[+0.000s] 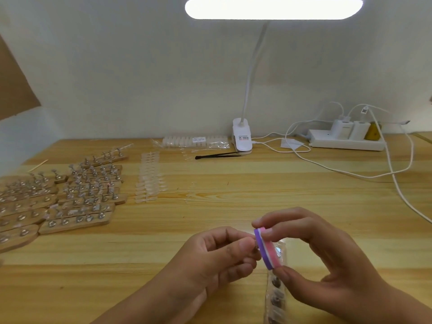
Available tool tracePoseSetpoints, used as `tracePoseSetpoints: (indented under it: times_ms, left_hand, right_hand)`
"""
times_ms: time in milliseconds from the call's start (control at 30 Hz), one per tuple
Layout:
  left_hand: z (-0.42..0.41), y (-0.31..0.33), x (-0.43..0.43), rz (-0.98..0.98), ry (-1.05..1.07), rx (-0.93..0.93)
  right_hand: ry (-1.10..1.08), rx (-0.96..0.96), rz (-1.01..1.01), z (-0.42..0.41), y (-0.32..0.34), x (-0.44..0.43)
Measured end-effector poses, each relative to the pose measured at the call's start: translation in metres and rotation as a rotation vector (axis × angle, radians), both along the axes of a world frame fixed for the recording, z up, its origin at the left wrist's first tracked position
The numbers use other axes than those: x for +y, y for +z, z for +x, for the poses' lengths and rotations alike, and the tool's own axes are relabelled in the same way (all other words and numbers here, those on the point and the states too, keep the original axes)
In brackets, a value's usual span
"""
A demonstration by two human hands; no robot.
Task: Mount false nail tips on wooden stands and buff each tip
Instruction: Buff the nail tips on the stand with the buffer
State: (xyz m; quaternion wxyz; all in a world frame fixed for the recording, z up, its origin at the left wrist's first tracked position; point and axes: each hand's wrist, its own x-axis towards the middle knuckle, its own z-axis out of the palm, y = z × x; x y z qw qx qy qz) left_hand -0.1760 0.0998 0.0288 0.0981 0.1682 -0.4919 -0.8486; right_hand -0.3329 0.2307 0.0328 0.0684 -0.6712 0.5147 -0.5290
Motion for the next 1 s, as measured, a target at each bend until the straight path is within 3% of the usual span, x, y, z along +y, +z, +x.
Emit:
tracePoseSetpoints:
  times_ms: [500, 633, 800, 1000]
  left_hand:
    - [0.0, 0.002, 0.0, 0.005, -0.006, 0.007]
    - [0.001, 0.003, -0.003, 0.018, 0.034, 0.013]
    - [0.0, 0.002, 0.007, -0.069, -0.064, -0.037]
    - [0.0, 0.002, 0.006, -0.025, -0.053, -0.045]
  right_hand:
    - [0.014, -0.096, 0.015, 0.001, -0.002, -0.003]
    - [0.027, -0.048, 0.009, 0.0, -0.004, -0.002]
    - [0.03, -0.113, 0.01, 0.0, -0.006, -0.004]
    - [-0.025, -0.131, -0.005, -0.008, -0.001, 0.0]
